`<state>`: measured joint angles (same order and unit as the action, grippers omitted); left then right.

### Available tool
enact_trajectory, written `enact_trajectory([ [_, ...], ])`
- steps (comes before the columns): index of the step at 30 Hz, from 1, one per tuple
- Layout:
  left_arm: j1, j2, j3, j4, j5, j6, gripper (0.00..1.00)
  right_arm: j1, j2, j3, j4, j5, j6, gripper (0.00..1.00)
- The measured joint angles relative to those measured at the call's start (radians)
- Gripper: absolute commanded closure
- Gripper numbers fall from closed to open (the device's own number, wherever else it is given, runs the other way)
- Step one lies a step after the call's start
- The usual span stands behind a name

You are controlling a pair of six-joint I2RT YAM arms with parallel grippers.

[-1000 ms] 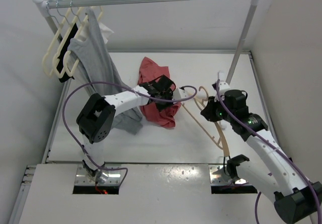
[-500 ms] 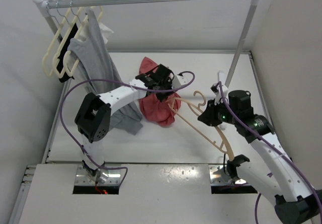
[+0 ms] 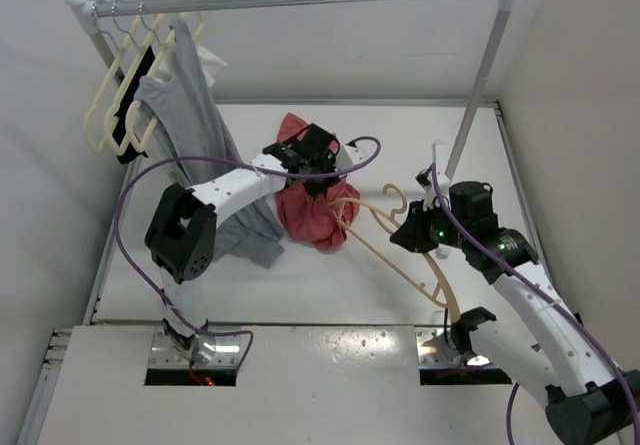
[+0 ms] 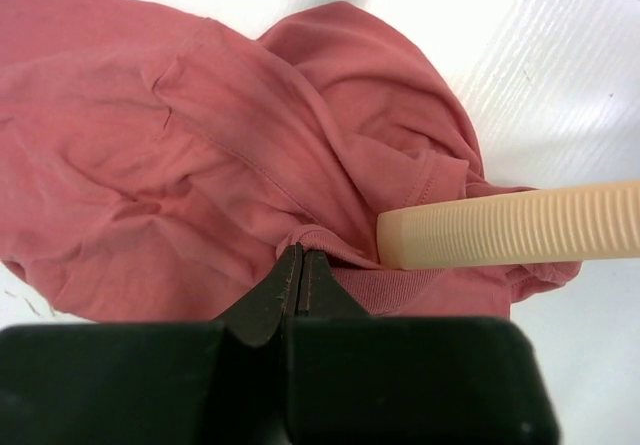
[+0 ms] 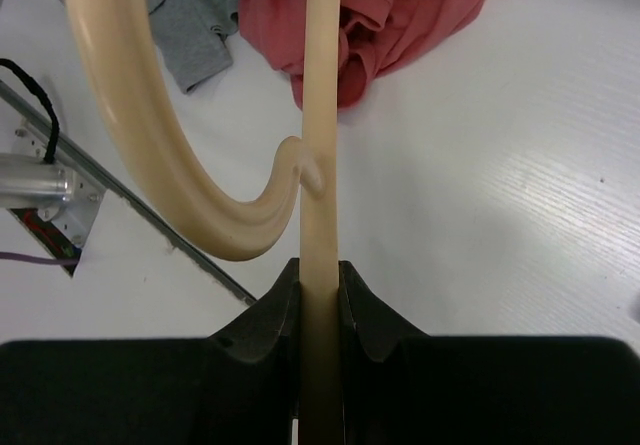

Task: Place the t-shirt on the hanger
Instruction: Place tshirt on hanger

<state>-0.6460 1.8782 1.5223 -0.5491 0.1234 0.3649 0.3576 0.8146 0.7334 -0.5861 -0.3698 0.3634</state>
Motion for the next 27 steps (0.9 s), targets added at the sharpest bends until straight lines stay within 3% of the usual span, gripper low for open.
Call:
enact_trajectory([
  [27, 0.019, -0.051, -0.045, -0.022, -0.008, 0.031, 1.0, 0.007, -0.088, 0.033, -0.11, 0.024, -0.018, 1.0],
])
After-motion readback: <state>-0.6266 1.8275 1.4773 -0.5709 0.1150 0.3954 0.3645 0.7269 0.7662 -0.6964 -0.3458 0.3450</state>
